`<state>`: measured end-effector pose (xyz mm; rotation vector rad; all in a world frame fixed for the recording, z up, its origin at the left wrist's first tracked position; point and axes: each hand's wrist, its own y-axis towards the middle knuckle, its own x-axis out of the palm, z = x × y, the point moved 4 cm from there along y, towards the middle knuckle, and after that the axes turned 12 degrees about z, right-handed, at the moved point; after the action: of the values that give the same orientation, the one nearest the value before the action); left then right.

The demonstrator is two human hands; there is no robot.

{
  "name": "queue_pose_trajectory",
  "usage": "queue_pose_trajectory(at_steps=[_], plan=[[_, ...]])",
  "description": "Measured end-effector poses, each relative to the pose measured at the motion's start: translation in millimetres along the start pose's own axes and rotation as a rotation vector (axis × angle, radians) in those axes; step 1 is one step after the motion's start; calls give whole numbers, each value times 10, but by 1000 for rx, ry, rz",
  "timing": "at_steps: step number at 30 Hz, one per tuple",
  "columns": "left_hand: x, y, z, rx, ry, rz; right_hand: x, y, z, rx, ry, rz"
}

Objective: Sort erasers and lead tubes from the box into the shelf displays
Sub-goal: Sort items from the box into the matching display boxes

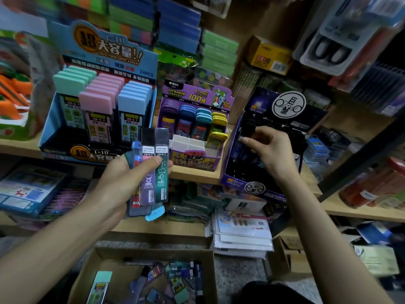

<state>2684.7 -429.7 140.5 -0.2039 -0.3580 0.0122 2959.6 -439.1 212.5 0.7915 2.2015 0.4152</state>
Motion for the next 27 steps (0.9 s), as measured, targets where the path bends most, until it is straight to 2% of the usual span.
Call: queue_pose_trajectory(at_steps=[4, 7, 13, 16, 18, 20, 22, 24, 27], plan=[[26, -4, -3, -7, 0, -16, 74, -60, 26, 14, -92, 86], [32, -12, -8, 1, 8, -32, 97, -80, -29, -109, -298, 156], [60, -61, 2, 5, 17, -58, 114, -106, -21, -48, -387, 81], [88, -94, 16, 11, 16, -72, 29, -157, -186, -120, -524, 185], [121, -117, 18, 6, 14, -93, 30, -217, -361, -150, -363, 160], [160, -143, 12, 0, 22, -113, 131, -347, -549, -59, -17, -26], [203, -161, -10, -10, 22, -120, 297, -563, -717, 60, 184, -242], [241, -176, -36, -12, 26, -115, 444, -742, -797, 193, 363, -377], [303, -198, -63, -5, 41, -130, 505, -812, -794, 280, 494, -383]])
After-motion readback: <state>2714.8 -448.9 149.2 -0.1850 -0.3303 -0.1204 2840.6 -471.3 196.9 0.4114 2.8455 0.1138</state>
